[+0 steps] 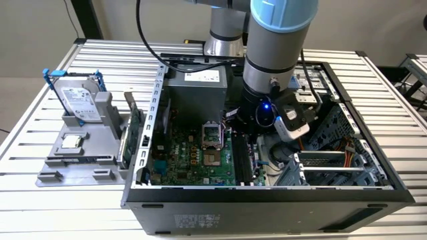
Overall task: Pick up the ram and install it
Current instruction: 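Insert the ram into the slot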
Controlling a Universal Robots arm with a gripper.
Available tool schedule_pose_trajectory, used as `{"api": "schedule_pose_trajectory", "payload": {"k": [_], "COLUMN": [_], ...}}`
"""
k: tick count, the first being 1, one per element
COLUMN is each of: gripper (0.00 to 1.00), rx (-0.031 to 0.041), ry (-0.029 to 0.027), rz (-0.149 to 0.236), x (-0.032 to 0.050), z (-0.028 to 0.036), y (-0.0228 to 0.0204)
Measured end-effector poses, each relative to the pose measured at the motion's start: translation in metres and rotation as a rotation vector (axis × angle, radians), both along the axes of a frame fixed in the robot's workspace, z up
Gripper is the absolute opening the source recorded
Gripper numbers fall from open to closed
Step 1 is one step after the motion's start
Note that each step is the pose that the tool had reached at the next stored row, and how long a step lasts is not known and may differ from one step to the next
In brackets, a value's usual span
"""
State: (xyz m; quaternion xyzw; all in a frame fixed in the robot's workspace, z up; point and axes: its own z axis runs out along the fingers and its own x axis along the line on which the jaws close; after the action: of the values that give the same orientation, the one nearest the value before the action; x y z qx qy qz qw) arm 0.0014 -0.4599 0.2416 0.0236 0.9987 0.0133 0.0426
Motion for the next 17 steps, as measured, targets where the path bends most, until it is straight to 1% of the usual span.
{"api": "schedule_pose_trajectory", "payload": {"k": [2, 7, 11, 17], "gripper": [0.00, 0.00, 0.00, 0.00], "rx": [0.0000, -0.0002, -0.0002, -0.0001], "ry": [0.0000, 0.0011, 0.0011, 0.0011], "rz": [0.000, 0.000, 0.000, 0.000], "x": [-0.0012, -0.0012, -0.0012, -0.0012], "z": [-0.0012, -0.0016, -0.0034, -0.0098], "y": [0.0000, -0.0001, -0.0007, -0.0010]}}
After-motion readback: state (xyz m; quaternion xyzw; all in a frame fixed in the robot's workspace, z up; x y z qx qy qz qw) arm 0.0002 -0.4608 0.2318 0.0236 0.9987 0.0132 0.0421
